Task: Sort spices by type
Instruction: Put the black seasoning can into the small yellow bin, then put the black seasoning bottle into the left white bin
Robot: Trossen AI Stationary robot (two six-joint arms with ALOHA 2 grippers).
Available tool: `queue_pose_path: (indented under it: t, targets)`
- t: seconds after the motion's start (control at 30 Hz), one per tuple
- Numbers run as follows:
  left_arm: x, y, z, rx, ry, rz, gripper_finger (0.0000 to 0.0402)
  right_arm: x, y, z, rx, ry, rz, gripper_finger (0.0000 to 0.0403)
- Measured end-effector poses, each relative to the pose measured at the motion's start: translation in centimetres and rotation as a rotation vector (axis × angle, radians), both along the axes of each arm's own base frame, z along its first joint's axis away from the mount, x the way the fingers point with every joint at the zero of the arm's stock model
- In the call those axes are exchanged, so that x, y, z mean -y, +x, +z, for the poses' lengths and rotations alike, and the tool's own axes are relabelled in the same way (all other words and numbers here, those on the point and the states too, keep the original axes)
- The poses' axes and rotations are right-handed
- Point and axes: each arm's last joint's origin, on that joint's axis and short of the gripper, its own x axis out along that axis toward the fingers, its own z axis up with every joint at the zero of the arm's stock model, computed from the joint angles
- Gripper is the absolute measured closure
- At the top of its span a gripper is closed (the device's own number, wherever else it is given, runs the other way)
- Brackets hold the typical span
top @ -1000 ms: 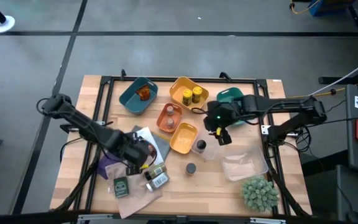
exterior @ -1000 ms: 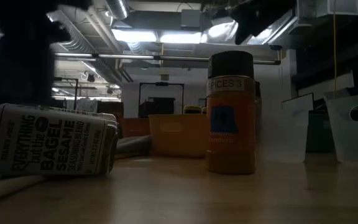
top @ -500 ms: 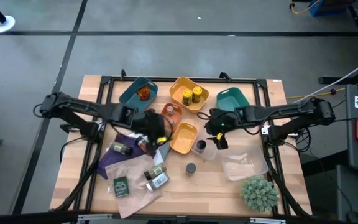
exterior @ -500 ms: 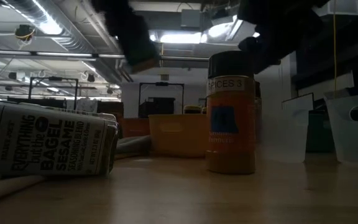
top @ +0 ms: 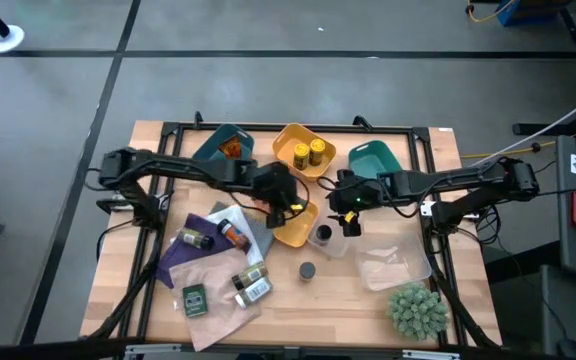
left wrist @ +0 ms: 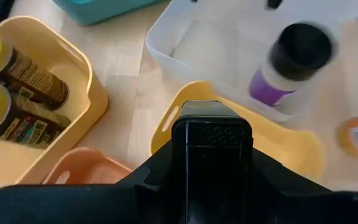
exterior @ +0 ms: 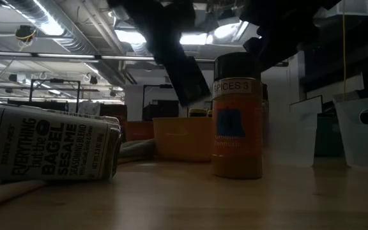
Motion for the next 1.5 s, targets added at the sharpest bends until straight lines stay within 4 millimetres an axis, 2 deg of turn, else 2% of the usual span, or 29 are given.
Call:
queue_pose_path:
  t: [0.23,0.4,0.53,0.97,1.3,1.5]
  targets:
    - [-0.1,2.9,-2.4,-0.123,0.022,-0.046,0.0288,0.0,0.0,0.0,0.003,0.0,0.0,0.0139]
    - [-0.2,3.6,-3.8,-0.171,0.021,-0.049,0.0283,0.0,0.0,0.0,0.006,0.0,0.001,0.0139]
    - [-0.2,3.7,-4.2,-0.183,0.032,-0.064,0.0281,0.0,0.1,0.1,0.01,0.0,0.001,0.0139]
    - [-0.2,4.0,-4.2,-0.161,0.077,-0.126,0.0277,0.0,0.1,0.1,0.009,0.002,0.002,0.0139]
    - [-0.1,4.0,-4.2,-0.158,0.078,-0.129,0.0226,0.0,0.1,0.0,0.008,0.002,0.003,0.0139]
    - [-0.1,4.0,-4.0,-0.152,0.083,-0.134,0.0219,0.0,0.1,0.0,0.008,0.002,0.003,0.0139]
